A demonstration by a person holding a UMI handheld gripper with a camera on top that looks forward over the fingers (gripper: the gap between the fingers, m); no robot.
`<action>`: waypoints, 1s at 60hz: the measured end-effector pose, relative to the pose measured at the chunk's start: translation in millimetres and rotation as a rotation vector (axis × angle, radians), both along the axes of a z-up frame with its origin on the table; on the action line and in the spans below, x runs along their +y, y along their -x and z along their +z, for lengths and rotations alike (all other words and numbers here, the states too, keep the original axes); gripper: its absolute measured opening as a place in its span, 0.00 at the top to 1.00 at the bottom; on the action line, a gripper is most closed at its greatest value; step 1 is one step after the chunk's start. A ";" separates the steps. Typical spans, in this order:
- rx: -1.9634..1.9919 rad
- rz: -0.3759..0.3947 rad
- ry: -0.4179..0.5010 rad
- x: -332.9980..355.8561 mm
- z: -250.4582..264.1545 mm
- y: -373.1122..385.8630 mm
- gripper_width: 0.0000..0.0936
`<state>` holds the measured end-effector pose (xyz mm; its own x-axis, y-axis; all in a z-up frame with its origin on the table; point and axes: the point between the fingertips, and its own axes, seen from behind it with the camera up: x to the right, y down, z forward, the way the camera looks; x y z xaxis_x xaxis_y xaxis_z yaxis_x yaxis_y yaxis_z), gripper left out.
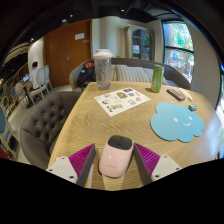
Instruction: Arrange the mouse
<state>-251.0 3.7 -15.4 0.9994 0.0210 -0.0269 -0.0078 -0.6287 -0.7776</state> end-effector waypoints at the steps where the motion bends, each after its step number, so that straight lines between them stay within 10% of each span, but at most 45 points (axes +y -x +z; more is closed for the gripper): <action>1: 0.002 0.001 -0.004 2.2 -0.1 0.6 0.20; 5: -0.007 -0.002 -0.025 7.6 0.3 -2.5 0.39; 25: 0.063 0.231 0.076 9.0 29.0 -13.9 0.52; 37: 0.031 0.155 -0.090 81.4 102.9 -167.0 0.52; 60: -0.045 0.103 0.066 98.8 4.7 -287.4 0.52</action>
